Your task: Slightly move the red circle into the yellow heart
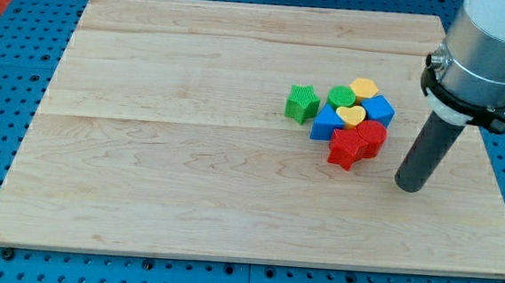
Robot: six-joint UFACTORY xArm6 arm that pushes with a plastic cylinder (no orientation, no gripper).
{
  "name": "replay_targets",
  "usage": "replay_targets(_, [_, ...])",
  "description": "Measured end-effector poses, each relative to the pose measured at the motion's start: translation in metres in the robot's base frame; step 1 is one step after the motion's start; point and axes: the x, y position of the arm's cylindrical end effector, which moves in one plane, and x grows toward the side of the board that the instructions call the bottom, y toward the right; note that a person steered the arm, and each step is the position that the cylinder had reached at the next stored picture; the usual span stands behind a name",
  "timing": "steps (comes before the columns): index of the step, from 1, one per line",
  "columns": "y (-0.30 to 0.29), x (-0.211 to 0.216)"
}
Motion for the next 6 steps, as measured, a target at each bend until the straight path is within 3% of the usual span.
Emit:
replay_targets(1, [-0.019, -0.03])
replay_targets(5, [-0.015, -0.035])
replay_targets(6, [-0.04, -0.054])
